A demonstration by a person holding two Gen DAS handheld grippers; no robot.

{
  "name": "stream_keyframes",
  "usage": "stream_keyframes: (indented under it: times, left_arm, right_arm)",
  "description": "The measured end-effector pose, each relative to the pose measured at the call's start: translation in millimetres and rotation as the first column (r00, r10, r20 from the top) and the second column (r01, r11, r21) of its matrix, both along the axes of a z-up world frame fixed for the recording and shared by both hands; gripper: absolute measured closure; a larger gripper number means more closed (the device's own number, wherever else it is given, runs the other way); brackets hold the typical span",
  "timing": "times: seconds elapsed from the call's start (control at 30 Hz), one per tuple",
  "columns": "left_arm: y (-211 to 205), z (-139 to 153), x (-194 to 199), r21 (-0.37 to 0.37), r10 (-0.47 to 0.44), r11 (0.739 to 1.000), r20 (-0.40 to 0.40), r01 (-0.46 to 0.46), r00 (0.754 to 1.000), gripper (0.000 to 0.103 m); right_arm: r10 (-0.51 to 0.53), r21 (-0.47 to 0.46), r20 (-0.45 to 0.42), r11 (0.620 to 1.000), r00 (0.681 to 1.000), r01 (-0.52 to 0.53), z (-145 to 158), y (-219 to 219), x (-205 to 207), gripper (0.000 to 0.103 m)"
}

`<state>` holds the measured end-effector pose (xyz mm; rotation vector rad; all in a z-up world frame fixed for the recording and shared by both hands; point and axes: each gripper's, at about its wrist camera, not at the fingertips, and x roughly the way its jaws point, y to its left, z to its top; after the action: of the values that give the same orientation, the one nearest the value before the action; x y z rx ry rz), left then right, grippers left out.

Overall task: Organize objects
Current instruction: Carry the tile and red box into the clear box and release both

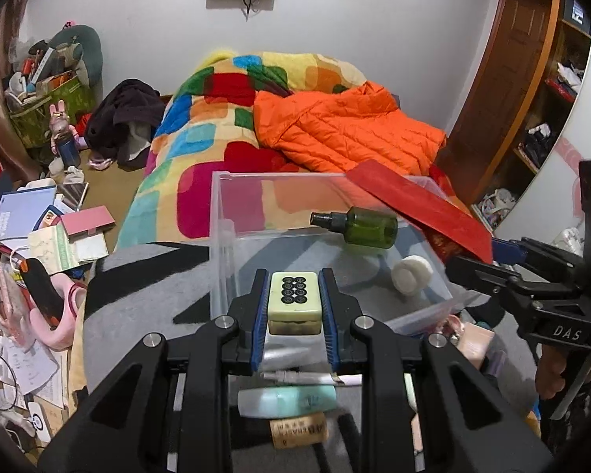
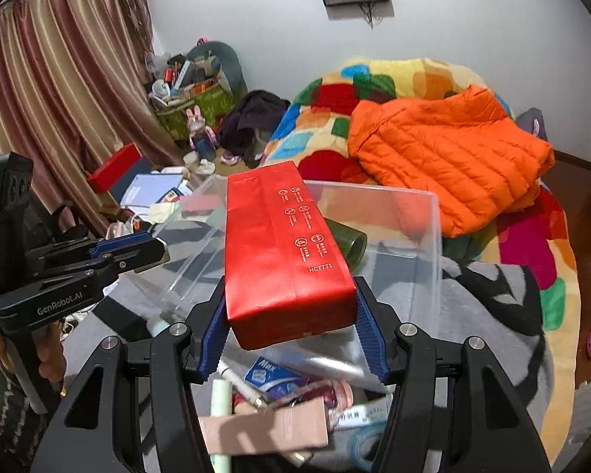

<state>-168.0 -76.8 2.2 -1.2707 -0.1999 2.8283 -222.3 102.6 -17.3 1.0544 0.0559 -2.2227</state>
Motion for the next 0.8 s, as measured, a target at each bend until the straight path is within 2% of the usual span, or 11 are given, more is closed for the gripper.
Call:
stream_keyframes:
  times: [0.33,0.6,0.67,0.8]
  left_arm:
    - [7,-21,-25,-0.013,-0.022,1.0,0.051,0.023,0.998,0.079]
    - [12,-22,-33,-0.027,-0.019,0.999,0.049,0.02,0.999,0.078]
    - [12,-21,-32,-0.032,-0.017,0.999,0.049,0.019,0.999,0.074]
    - [13,-14,-22,-0.03,-0.015,0.999,0.03,0.016,0.999,0.058]
  right_arm:
    - [0.039,0.086,0.055,0.995,0.998,-0.044,-28,-21,-21,0.049]
    - [0.01,0.107,0.046,0.994,0.999,-0.015,-30,-24,-19,0.048]
    - [0.016,0.097,0.057,0.995,0.998,-0.021,-27,-22,-18,0.047]
    - [0.012,0.088,0.042,0.996,0.999,-0.016,-20,-15,-10,0.043]
